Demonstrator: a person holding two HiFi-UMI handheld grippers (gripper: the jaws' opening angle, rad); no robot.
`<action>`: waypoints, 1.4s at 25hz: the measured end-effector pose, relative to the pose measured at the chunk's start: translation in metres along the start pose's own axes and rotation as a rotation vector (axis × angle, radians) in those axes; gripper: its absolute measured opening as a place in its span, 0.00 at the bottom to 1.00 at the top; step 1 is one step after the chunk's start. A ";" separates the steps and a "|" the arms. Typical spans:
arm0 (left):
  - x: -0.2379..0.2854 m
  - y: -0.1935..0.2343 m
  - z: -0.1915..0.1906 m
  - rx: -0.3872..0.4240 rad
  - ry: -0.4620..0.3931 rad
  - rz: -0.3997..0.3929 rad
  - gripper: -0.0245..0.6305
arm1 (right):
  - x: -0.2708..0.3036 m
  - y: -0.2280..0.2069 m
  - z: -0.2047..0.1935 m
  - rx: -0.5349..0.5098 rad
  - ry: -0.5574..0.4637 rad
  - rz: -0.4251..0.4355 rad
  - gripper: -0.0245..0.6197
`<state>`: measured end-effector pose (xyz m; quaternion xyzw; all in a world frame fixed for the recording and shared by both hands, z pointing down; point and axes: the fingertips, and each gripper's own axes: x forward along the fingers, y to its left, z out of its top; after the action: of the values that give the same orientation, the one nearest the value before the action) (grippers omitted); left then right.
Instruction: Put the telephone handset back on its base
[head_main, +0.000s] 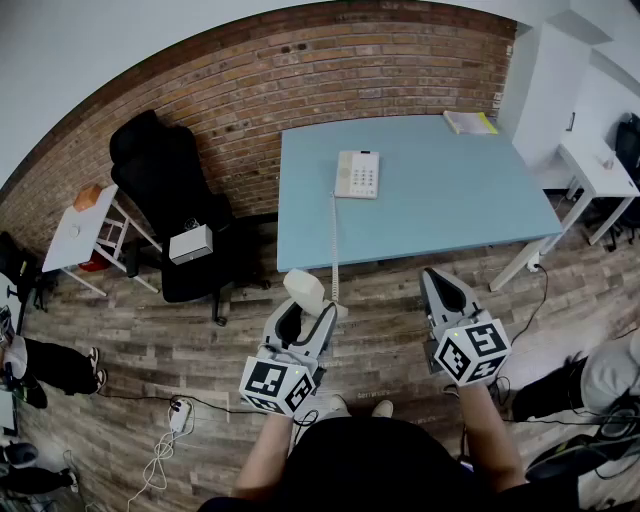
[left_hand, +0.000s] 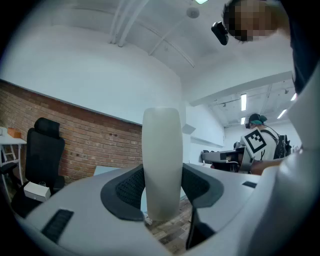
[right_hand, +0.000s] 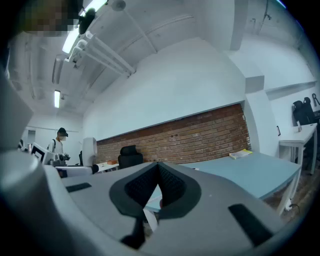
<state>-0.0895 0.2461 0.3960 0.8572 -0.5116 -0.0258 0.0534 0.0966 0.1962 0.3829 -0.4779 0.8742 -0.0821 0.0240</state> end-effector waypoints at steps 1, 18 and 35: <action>0.001 -0.001 -0.001 0.000 0.001 0.000 0.38 | -0.001 -0.002 -0.001 0.002 -0.001 0.000 0.05; 0.019 -0.025 -0.009 0.000 0.005 0.054 0.38 | -0.005 -0.035 -0.005 0.031 0.011 0.049 0.05; 0.040 -0.014 -0.011 -0.019 0.008 0.066 0.38 | 0.013 -0.046 -0.008 0.055 0.026 0.074 0.05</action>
<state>-0.0570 0.2187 0.4061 0.8393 -0.5393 -0.0253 0.0643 0.1270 0.1615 0.3993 -0.4434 0.8889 -0.1115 0.0291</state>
